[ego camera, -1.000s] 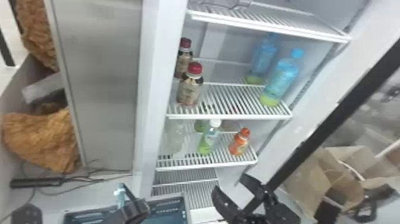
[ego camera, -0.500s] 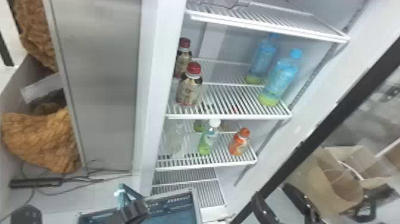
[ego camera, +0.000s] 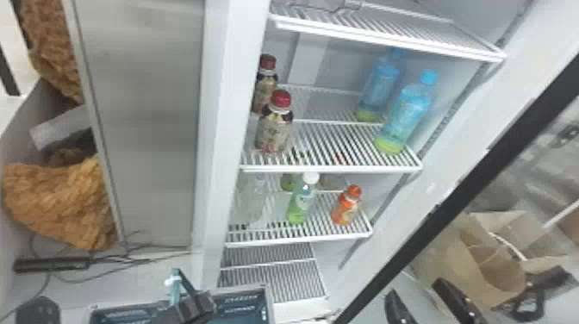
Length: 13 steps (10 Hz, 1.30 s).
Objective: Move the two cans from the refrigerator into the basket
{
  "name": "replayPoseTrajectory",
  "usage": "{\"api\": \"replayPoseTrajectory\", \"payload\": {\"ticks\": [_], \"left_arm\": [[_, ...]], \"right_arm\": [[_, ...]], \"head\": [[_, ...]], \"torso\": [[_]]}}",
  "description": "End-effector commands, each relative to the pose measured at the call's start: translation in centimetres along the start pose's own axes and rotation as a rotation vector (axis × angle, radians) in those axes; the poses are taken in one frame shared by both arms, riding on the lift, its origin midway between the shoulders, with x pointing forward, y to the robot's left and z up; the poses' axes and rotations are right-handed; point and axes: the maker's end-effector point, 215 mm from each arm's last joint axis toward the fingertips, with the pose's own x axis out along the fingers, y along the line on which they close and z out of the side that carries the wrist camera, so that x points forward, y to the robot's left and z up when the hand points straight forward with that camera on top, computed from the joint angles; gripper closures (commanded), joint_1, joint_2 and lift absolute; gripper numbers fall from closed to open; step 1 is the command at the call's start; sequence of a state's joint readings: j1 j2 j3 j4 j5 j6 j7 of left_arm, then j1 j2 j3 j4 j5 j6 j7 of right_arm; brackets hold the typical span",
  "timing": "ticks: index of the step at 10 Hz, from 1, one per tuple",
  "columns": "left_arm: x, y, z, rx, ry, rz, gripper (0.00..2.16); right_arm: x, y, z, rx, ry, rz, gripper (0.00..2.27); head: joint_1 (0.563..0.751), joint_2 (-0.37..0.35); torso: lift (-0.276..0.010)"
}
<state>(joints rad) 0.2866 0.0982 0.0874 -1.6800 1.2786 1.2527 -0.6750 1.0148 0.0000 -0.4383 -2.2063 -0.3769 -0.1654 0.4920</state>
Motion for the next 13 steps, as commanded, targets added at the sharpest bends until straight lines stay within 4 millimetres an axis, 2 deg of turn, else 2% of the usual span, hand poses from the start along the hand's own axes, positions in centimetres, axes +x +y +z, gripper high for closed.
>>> {"api": "replayPoseTrajectory", "payload": {"ticks": [1,4,13], "left_arm": [[0.0,0.0,0.0,-0.001,0.001,-0.001,1.19],[-0.5,0.0,0.2,-0.001,-0.014,-0.004,1.19],[-0.4,0.0,-0.1,-0.006,-0.013,-0.009,1.19]], "right_arm": [[0.0,0.0,0.2,0.0,-0.004,0.0,0.17],[0.0,0.1,0.5,-0.002,-0.011,0.002,0.17],[0.0,0.1,-1.3,0.012,0.013,0.016,0.17]], "head": [[0.695,-0.35],[0.695,-0.35],[0.695,-0.35]], "torso": [[-0.031],[-0.031],[-0.031]]}}
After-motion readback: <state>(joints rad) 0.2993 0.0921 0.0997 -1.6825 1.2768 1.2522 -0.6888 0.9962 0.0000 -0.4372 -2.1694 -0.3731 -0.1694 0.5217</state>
